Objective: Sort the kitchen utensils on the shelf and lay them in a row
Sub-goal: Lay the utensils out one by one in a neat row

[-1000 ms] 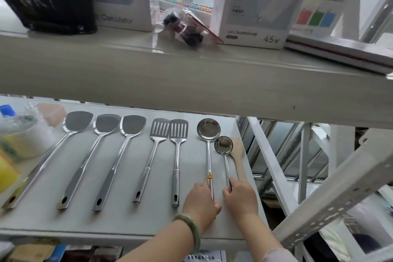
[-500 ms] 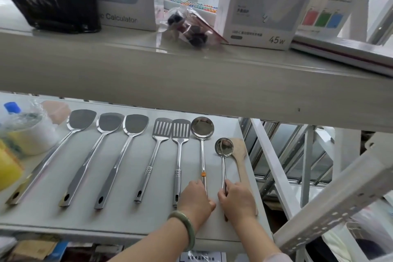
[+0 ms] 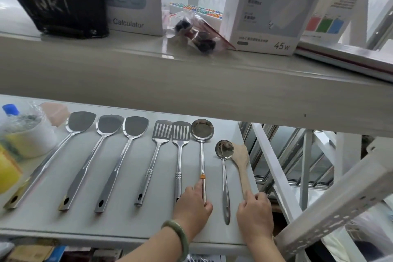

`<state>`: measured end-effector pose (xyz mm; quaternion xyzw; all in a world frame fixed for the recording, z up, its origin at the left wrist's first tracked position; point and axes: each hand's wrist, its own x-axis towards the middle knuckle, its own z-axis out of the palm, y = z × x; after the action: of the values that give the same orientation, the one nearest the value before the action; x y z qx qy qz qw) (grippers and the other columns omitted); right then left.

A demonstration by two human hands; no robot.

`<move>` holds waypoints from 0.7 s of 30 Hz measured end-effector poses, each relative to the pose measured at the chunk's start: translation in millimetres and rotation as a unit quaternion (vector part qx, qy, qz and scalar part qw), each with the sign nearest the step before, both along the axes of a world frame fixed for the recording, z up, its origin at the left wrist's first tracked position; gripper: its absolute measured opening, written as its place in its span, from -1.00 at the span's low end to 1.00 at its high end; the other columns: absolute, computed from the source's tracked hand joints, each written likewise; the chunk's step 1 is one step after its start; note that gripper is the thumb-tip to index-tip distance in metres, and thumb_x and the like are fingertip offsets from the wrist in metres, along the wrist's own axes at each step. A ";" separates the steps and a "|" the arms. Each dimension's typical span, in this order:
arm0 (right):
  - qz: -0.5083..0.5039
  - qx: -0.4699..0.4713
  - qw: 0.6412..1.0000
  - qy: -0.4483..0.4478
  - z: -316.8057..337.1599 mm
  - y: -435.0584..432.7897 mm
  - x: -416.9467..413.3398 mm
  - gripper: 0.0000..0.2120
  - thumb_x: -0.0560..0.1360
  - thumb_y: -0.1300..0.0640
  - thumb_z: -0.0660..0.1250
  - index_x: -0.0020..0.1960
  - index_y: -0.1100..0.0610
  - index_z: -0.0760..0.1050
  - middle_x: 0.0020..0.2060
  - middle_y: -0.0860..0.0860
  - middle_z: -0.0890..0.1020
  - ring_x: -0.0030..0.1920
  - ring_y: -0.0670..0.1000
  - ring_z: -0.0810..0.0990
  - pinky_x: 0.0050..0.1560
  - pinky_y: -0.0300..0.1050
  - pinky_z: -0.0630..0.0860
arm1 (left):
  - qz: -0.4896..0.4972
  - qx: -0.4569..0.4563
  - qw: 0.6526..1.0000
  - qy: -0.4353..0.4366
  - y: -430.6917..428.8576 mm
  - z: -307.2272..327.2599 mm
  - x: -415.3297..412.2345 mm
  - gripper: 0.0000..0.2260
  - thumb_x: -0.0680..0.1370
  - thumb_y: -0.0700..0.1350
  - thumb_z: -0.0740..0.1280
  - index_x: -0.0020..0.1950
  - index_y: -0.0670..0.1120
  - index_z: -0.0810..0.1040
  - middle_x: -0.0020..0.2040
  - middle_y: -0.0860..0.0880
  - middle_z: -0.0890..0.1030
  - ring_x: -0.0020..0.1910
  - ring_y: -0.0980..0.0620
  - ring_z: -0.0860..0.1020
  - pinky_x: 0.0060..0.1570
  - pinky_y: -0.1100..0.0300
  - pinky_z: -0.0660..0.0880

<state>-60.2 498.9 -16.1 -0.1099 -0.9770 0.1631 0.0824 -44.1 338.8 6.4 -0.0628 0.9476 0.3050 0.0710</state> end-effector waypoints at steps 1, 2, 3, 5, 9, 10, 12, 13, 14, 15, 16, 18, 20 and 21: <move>-0.006 0.001 1.000 -0.008 0.7 -0.9 3.4 -0.64 0.41 0.24 0.28 0.20 0.19 0.54 -0.09 0.20 0.51 -0.01 0.23 0.49 -0.03 0.02 0.50 | 0.000 0.000 1.000 0.001 -0.1 -0.5 0.0 -0.45 0.53 0.04 0.16 0.49 0.00 0.11 0.18 -0.12 0.44 0.13 -0.09 0.48 0.18 0.08 0.43; -0.011 0.006 1.000 -0.020 2.5 -2.0 6.5 -0.60 0.43 0.21 0.26 0.27 0.14 0.49 -0.04 0.18 0.50 0.04 0.20 0.48 0.00 -0.01 0.49 | -0.001 0.000 1.000 0.003 -0.3 -1.0 -0.1 -0.45 0.53 0.05 0.16 0.49 0.00 0.12 0.18 -0.11 0.45 0.13 -0.09 0.48 0.18 0.08 0.43; -0.014 0.013 0.999 -0.035 3.8 -2.2 9.1 -0.56 0.45 0.17 0.23 0.33 0.10 0.43 0.00 0.16 0.48 0.08 0.17 0.46 0.03 -0.04 0.48 | -0.002 0.001 1.000 0.005 -0.7 -1.9 -0.5 -0.46 0.53 0.05 0.16 0.49 -0.01 0.13 0.19 -0.11 0.46 0.14 -0.09 0.48 0.18 0.09 0.43; -0.018 0.015 0.998 -0.061 7.7 -2.1 12.2 -0.52 0.47 0.12 0.19 0.39 0.04 0.33 0.08 0.12 0.45 0.14 0.13 0.43 0.11 -0.08 0.44 | -0.005 0.006 1.000 0.009 -2.0 -3.6 -0.6 -0.45 0.54 0.08 0.17 0.49 -0.01 0.13 0.19 -0.11 0.46 0.14 -0.08 0.49 0.18 0.10 0.42; -0.035 0.013 0.995 -0.092 15.6 -0.6 12.5 -0.54 0.46 0.05 0.17 0.35 0.04 0.29 0.15 0.10 0.43 0.19 0.11 0.42 0.18 -0.10 0.40 | -0.009 0.019 0.999 0.031 -5.5 -3.9 3.0 -0.49 0.56 0.11 0.15 0.47 0.00 0.16 0.22 -0.08 0.44 0.14 -0.04 0.49 0.17 0.13 0.40; -0.039 0.017 0.994 -0.097 16.5 -0.7 11.5 -0.54 0.45 0.03 0.17 0.35 0.05 0.29 0.15 0.10 0.43 0.19 0.11 0.42 0.19 -0.09 0.39 | -0.008 0.013 0.999 0.050 -7.0 -3.0 3.9 -0.53 0.57 0.10 0.13 0.45 0.00 0.19 0.23 -0.06 0.43 0.15 -0.02 0.49 0.17 0.14 0.40; -0.034 0.014 0.997 -0.071 17.1 -2.8 9.1 -0.54 0.44 0.02 0.21 0.33 0.06 0.33 0.15 0.10 0.45 0.18 0.11 0.41 0.22 -0.05 0.36 | -0.005 -0.025 0.994 0.108 -12.0 -1.8 4.4 -0.60 0.59 0.05 0.10 0.41 0.02 0.26 0.24 -0.01 0.40 0.17 0.03 0.46 0.22 0.21 0.38; -0.015 0.000 0.999 -0.040 17.1 -5.0 7.6 -0.55 0.44 0.02 0.24 0.31 0.08 0.37 0.13 0.10 0.46 0.17 0.11 0.41 0.23 -0.04 0.35 | -0.002 -0.042 0.990 0.136 -15.8 -1.8 4.4 -0.63 0.59 0.03 0.10 0.40 0.03 0.28 0.23 0.01 0.38 0.18 0.07 0.43 0.24 0.26 0.36; 0.014 -0.021 1.000 -0.007 16.7 -8.2 5.9 -0.56 0.44 0.03 0.27 0.31 0.09 0.40 0.11 0.10 0.47 0.17 0.11 0.41 0.25 -0.04 0.34 | 0.003 -0.055 0.987 0.150 -20.2 -2.6 4.9 -0.64 0.59 0.00 0.10 0.39 0.05 0.29 0.23 0.02 0.36 0.19 0.09 0.39 0.27 0.30 0.32; 0.049 -0.047 0.998 0.010 16.8 -13.0 4.4 -0.56 0.45 0.02 0.28 0.32 0.09 0.40 0.12 0.09 0.48 0.18 0.09 0.40 0.27 -0.06 0.32 | 0.009 -0.066 0.986 0.153 -24.5 -3.9 5.6 -0.64 0.58 -0.01 0.11 0.38 0.06 0.29 0.24 0.02 0.34 0.21 0.09 0.35 0.29 0.30 0.27; 0.082 -0.073 0.994 0.010 17.7 -19.1 3.0 -0.55 0.48 0.00 0.27 0.34 0.08 0.38 0.14 0.08 0.47 0.21 0.07 0.39 0.31 -0.10 0.29 | 0.013 -0.076 0.986 0.149 -28.5 -6.0 6.4 -0.64 0.58 0.00 0.12 0.39 0.07 0.28 0.26 0.02 0.32 0.23 0.08 0.32 0.31 0.28 0.24; 0.127 -0.104 0.986 -0.005 19.2 -31.3 -0.5 -0.52 0.51 -0.07 0.24 0.38 0.06 0.33 0.21 0.04 0.46 0.27 0.02 0.36 0.35 -0.15 0.25 | 0.014 -0.092 0.988 0.127 -34.4 -10.1 8.3 -0.62 0.57 0.02 0.12 0.40 0.08 0.26 0.31 0.01 0.28 0.29 0.05 0.27 0.36 0.23 0.21; 0.158 -0.118 0.980 -0.021 20.7 -42.9 -3.1 -0.47 0.51 -0.15 0.17 0.41 0.04 0.30 0.33 0.05 0.40 0.37 0.02 0.29 0.41 -0.12 0.18 | 0.003 -0.106 0.988 0.109 -36.8 -13.1 10.0 -0.60 0.56 0.04 0.13 0.41 0.09 0.26 0.35 0.01 0.25 0.32 0.03 0.24 0.39 0.20 0.20; 0.175 -0.122 0.976 -0.038 21.0 -48.8 -3.4 -0.45 0.50 -0.18 0.15 0.44 0.02 0.27 0.40 0.05 0.34 0.43 0.02 0.22 0.46 -0.10 0.12 | -0.004 -0.111 0.988 0.106 -37.1 -14.0 10.5 -0.60 0.56 0.04 0.14 0.40 0.10 0.27 0.37 0.01 0.24 0.33 0.03 0.23 0.40 0.20 0.18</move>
<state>-63.7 450.2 4.9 0.0471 -0.9563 0.2885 0.0018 -33.6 301.7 -7.5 -0.0336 0.9780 0.2026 -0.0361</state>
